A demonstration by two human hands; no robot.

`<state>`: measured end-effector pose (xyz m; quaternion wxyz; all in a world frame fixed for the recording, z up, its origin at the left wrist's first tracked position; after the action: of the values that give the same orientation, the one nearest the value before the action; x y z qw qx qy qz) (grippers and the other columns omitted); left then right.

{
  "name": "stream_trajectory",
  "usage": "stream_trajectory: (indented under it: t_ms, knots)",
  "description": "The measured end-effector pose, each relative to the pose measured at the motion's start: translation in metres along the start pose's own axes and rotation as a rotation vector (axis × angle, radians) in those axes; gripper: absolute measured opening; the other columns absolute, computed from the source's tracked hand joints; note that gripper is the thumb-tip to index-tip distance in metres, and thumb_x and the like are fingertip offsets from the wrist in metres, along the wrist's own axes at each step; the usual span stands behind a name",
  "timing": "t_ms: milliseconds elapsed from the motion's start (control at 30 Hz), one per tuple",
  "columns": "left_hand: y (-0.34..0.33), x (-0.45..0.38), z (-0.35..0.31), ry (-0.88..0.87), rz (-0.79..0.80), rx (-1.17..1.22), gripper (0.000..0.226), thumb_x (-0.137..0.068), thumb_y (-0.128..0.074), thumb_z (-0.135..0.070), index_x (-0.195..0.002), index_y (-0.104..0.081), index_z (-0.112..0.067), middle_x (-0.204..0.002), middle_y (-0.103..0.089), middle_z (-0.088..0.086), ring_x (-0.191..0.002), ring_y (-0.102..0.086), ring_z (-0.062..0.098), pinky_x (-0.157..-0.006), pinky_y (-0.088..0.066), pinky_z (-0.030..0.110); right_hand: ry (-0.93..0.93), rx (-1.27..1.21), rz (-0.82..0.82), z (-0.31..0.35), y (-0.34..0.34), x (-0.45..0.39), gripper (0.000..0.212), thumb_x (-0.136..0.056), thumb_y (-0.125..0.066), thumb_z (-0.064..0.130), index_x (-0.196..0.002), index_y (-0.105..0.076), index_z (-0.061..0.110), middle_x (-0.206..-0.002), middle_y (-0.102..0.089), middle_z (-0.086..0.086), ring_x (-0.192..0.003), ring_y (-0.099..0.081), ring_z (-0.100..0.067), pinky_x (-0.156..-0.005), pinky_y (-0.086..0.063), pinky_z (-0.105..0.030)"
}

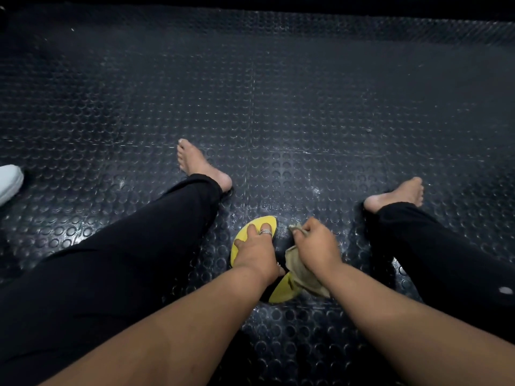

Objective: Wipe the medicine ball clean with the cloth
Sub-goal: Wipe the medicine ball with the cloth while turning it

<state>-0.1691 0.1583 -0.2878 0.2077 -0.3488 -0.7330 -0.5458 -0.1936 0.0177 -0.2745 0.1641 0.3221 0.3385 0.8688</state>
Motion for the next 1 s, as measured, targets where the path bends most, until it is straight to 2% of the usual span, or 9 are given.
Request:
stream_trajectory:
  t_ms: [133,233,300,467,533,633,833,900,1000]
  knots:
    - [0.000,-0.003,0.005,0.008,-0.008,0.014,0.088,-0.083,-0.076,-0.024,-0.149,-0.017,-0.021,-0.147,-0.019,0.006,-0.135,-0.028,0.041,-0.103,-0.041,0.045,0.093,0.027,-0.009,0.002,-0.007,0.024,0.011,-0.093,-0.052,0.022,-0.083,-0.051,0.017,-0.075,-0.054,0.004,-0.063,-0.046,-0.004,-0.047,-0.027,-0.015]
    - [-0.001,-0.005,0.000,0.000,-0.001,-0.006,0.091,-0.082,-0.077,-0.028,-0.150,-0.017,-0.021,-0.148,-0.018,0.006,-0.136,-0.029,0.042,-0.106,-0.039,0.045,0.065,-0.001,-0.007,-0.004,-0.005,0.017,0.012,-0.093,-0.052,0.024,-0.085,-0.052,0.015,-0.075,-0.055,0.003,-0.070,-0.051,-0.014,-0.056,-0.034,-0.026]
    - [0.001,-0.008,-0.003,-0.003,0.010,-0.012,0.095,-0.080,-0.079,-0.032,-0.151,-0.018,-0.020,-0.149,-0.018,0.006,-0.137,-0.029,0.044,-0.109,-0.037,0.046,0.021,-0.006,-0.011,-0.007,-0.002,0.009,0.014,-0.093,-0.052,0.026,-0.086,-0.052,0.014,-0.077,-0.055,0.002,-0.074,-0.051,-0.018,-0.062,-0.034,-0.028]
    - [0.008,-0.021,-0.007,0.007,0.022,-0.010,0.098,-0.075,-0.082,-0.038,-0.150,-0.022,-0.020,-0.146,-0.024,0.006,-0.134,-0.037,0.041,-0.107,-0.041,0.047,-0.081,-0.074,-0.029,-0.011,0.003,-0.003,0.013,-0.097,-0.046,0.024,-0.089,-0.046,0.015,-0.080,-0.053,-0.001,-0.072,-0.049,-0.018,-0.059,-0.032,-0.027]
    - [0.009,-0.025,-0.003,0.012,0.016,0.005,0.098,-0.073,-0.084,-0.037,-0.149,-0.023,-0.019,-0.144,-0.025,0.006,-0.131,-0.041,0.039,-0.106,-0.042,0.046,-0.011,-0.045,-0.039,-0.006,0.001,0.003,0.010,-0.097,-0.044,0.021,-0.088,-0.044,0.017,-0.085,-0.052,-0.002,-0.070,-0.047,-0.016,-0.058,-0.031,-0.028]
    - [0.010,-0.028,0.003,0.013,0.010,0.026,0.101,-0.070,-0.086,-0.035,-0.148,-0.024,-0.020,-0.142,-0.025,0.005,-0.128,-0.045,0.037,-0.105,-0.044,0.046,0.106,-0.004,-0.021,0.001,-0.008,0.016,0.009,-0.097,-0.045,0.022,-0.089,-0.043,0.019,-0.091,-0.050,-0.001,-0.080,-0.048,-0.019,-0.066,-0.033,-0.029]
    - [0.010,-0.028,0.004,-0.006,0.012,0.023,0.101,-0.071,-0.086,-0.036,-0.149,-0.024,-0.020,-0.144,-0.023,0.005,-0.132,-0.041,0.037,-0.108,-0.041,0.046,-0.117,-0.073,-0.006,-0.029,0.000,-0.009,0.011,-0.097,-0.045,0.024,-0.092,-0.046,0.015,-0.091,-0.060,-0.008,-0.085,-0.055,-0.027,-0.068,-0.035,-0.030]
    - [0.012,-0.028,0.005,0.000,0.011,0.037,0.100,-0.070,-0.086,-0.034,-0.148,-0.025,-0.020,-0.144,-0.024,0.006,-0.131,-0.043,0.037,-0.107,-0.041,0.046,-0.078,-0.037,-0.007,-0.021,-0.002,-0.008,0.010,-0.097,-0.045,0.023,-0.091,-0.045,0.015,-0.088,-0.058,-0.006,-0.083,-0.054,-0.026,-0.067,-0.035,-0.029]
    - [0.014,-0.027,0.009,-0.010,-0.006,0.066,0.096,-0.072,-0.085,-0.029,-0.147,-0.027,-0.019,-0.144,-0.025,0.006,-0.130,-0.045,0.034,-0.106,-0.042,0.044,0.075,-0.028,-0.005,0.002,-0.010,0.011,0.010,-0.096,-0.048,0.021,-0.087,-0.043,0.019,-0.080,-0.052,0.004,-0.072,-0.050,-0.016,-0.054,-0.030,-0.027]
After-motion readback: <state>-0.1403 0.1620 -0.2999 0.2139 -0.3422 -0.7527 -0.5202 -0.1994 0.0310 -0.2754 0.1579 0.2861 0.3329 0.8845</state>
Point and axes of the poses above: each hand's wrist, its own x-axis away from the middle knuckle, its own y-axis out of the back of the hand, z = x × y, the point moved 9 cm from there along -x, towards the middle knuckle
